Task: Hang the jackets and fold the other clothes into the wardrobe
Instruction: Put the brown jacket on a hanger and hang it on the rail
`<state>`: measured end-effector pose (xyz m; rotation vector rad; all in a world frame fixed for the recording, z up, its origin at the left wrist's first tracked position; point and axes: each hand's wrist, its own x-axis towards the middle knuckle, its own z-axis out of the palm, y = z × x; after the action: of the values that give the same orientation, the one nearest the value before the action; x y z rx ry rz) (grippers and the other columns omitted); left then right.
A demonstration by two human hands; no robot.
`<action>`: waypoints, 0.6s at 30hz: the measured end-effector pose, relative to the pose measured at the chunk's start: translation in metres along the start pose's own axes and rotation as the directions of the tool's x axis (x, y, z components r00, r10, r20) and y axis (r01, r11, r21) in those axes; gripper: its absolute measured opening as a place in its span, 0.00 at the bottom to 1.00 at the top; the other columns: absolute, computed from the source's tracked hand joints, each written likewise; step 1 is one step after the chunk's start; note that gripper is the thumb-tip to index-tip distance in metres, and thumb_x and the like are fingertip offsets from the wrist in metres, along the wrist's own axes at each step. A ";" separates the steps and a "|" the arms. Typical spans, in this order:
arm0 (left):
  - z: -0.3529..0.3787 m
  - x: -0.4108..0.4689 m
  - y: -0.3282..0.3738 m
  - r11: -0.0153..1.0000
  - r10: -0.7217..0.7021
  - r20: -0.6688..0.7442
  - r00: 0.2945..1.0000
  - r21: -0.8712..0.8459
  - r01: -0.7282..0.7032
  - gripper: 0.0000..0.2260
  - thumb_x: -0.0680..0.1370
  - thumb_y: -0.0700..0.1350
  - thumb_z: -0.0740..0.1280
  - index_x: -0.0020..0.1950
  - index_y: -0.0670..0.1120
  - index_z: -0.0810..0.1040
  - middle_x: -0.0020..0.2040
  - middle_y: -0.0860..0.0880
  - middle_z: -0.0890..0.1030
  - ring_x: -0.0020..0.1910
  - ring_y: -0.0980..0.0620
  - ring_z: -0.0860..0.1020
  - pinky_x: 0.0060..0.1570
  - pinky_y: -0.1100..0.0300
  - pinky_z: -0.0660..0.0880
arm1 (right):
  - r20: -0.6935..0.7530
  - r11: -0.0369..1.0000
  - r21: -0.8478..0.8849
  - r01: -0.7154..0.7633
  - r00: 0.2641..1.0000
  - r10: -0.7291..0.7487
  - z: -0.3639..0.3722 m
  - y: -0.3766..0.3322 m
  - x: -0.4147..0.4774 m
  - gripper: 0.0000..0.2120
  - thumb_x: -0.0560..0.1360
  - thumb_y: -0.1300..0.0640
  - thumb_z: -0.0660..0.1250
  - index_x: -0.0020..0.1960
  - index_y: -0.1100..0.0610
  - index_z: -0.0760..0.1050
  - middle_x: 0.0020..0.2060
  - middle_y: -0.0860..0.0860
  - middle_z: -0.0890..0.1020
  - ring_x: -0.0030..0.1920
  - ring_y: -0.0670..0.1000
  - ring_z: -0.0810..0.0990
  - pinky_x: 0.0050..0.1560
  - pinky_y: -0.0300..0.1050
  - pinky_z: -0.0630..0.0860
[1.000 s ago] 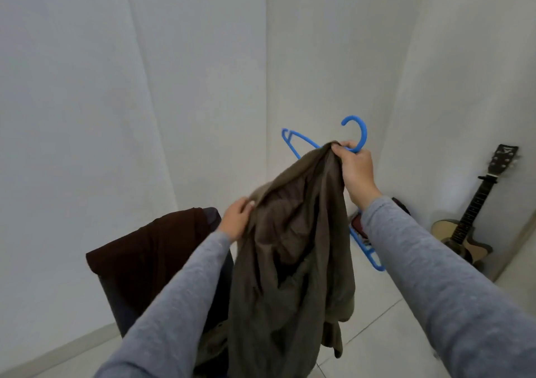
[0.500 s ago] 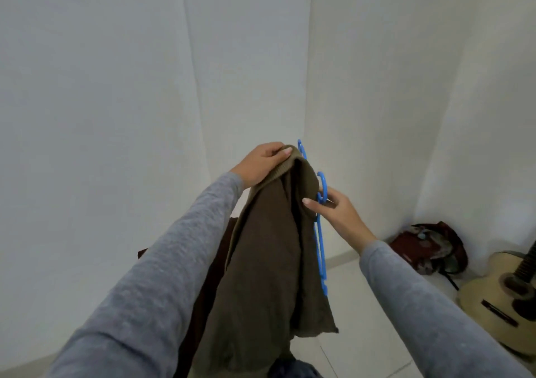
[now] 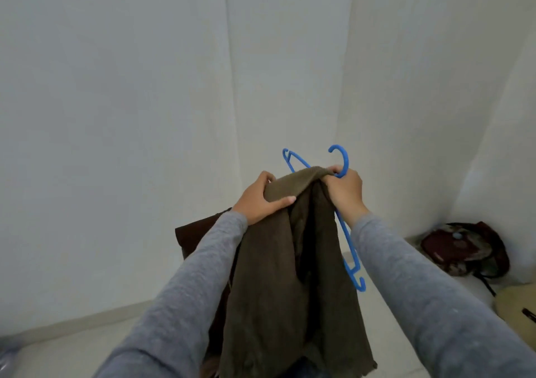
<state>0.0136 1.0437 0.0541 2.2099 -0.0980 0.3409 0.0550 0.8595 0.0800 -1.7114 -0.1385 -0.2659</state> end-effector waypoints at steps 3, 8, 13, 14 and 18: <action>0.021 -0.013 -0.030 1.000 -0.014 0.038 0.999 0.006 0.014 0.14 0.74 0.52 0.70 0.53 0.50 0.69 0.47 0.52 0.77 0.45 0.54 0.76 0.44 0.63 0.70 | 0.034 1.000 -0.019 0.020 0.999 -0.019 0.011 -0.007 -0.003 0.06 0.72 0.66 0.64 0.43 0.64 0.79 0.36 0.53 0.79 0.37 0.48 0.75 0.37 0.36 0.72; 0.063 -0.048 -0.075 0.921 -0.168 0.007 0.986 -0.355 0.160 0.04 0.78 0.50 0.66 0.46 0.52 0.76 0.40 0.53 0.79 0.43 0.56 0.76 0.44 0.63 0.71 | 0.006 0.999 -0.040 0.029 1.000 -0.029 0.013 -0.010 -0.009 0.06 0.73 0.66 0.63 0.43 0.64 0.79 0.35 0.51 0.78 0.35 0.45 0.74 0.32 0.29 0.71; 0.095 -0.066 -0.107 0.836 -0.329 0.128 0.936 -0.421 0.352 0.12 0.76 0.58 0.64 0.51 0.53 0.82 0.46 0.50 0.84 0.50 0.50 0.81 0.54 0.52 0.76 | -0.075 0.999 -0.021 0.024 0.997 -0.025 -0.011 -0.015 -0.003 0.09 0.73 0.66 0.63 0.37 0.57 0.77 0.33 0.50 0.78 0.37 0.46 0.75 0.40 0.38 0.74; 0.103 -0.068 -0.115 0.835 -0.364 0.137 0.921 -0.389 0.388 0.11 0.77 0.56 0.64 0.50 0.53 0.82 0.46 0.50 0.84 0.49 0.50 0.81 0.54 0.51 0.76 | -0.092 0.999 -0.025 0.028 0.995 -0.030 -0.017 -0.015 -0.002 0.10 0.73 0.66 0.63 0.35 0.56 0.77 0.33 0.49 0.77 0.36 0.46 0.75 0.40 0.38 0.73; 0.124 -0.082 -0.140 0.816 -0.495 0.146 0.857 -0.263 0.516 0.09 0.78 0.44 0.63 0.41 0.53 0.80 0.42 0.50 0.82 0.46 0.51 0.79 0.43 0.61 0.74 | -0.136 0.997 -0.063 0.042 0.989 -0.050 -0.032 -0.014 -0.002 0.11 0.73 0.66 0.63 0.35 0.55 0.76 0.32 0.49 0.77 0.36 0.46 0.74 0.38 0.37 0.73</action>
<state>-0.0123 1.0283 -0.1484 1.8605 0.3791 -0.0532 0.0466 0.8303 0.0971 -1.7448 -0.0686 -0.4251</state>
